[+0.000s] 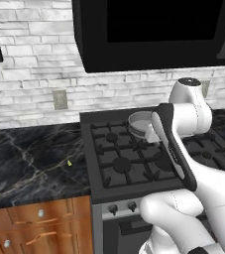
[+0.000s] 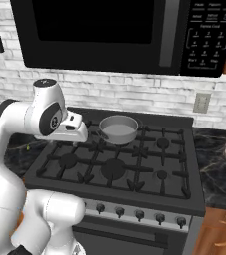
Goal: Turn on the burner for the pot on the stove. Wait thirty seconds for the pot to heat up. Then add the lemon wedge to the pot.
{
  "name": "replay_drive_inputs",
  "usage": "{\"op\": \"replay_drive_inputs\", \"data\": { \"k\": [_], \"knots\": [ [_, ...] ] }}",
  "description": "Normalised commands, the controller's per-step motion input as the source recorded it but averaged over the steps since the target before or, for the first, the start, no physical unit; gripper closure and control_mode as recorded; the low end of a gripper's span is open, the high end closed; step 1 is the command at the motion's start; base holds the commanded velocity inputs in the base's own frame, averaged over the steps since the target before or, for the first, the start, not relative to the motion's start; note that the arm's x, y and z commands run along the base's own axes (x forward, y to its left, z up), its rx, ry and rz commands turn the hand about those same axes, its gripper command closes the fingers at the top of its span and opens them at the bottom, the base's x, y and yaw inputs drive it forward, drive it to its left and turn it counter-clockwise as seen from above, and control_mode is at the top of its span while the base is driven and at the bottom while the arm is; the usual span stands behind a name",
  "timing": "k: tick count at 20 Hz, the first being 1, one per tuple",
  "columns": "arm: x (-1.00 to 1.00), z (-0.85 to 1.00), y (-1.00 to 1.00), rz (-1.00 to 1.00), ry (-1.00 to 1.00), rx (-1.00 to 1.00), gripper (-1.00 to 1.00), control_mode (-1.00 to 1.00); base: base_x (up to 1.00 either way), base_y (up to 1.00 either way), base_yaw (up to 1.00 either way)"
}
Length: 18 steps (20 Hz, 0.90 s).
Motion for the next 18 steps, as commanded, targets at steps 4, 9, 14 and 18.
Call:
{"op": "replay_drive_inputs", "data": {
  "k": [4, 9, 14, 18],
  "knots": [
    [0.08, -0.48, -0.71, -0.06, 0.23, 0.0, -1.0, -1.0, 0.0, 0.0, 0.0],
    [0.01, -0.27, -0.91, -0.09, 0.03, 0.0, -1.0, -1.0, 0.0, 0.0, 0.0],
    [0.0, 0.0, -0.51, 0.0, -0.08, 0.07, -1.0, -1.0, 0.0, 0.0, 0.0],
    [0.0, 0.0, -0.31, 0.0, -0.38, 0.12, -1.0, -1.0, 0.0, 0.0, 0.0]
  ]
}}
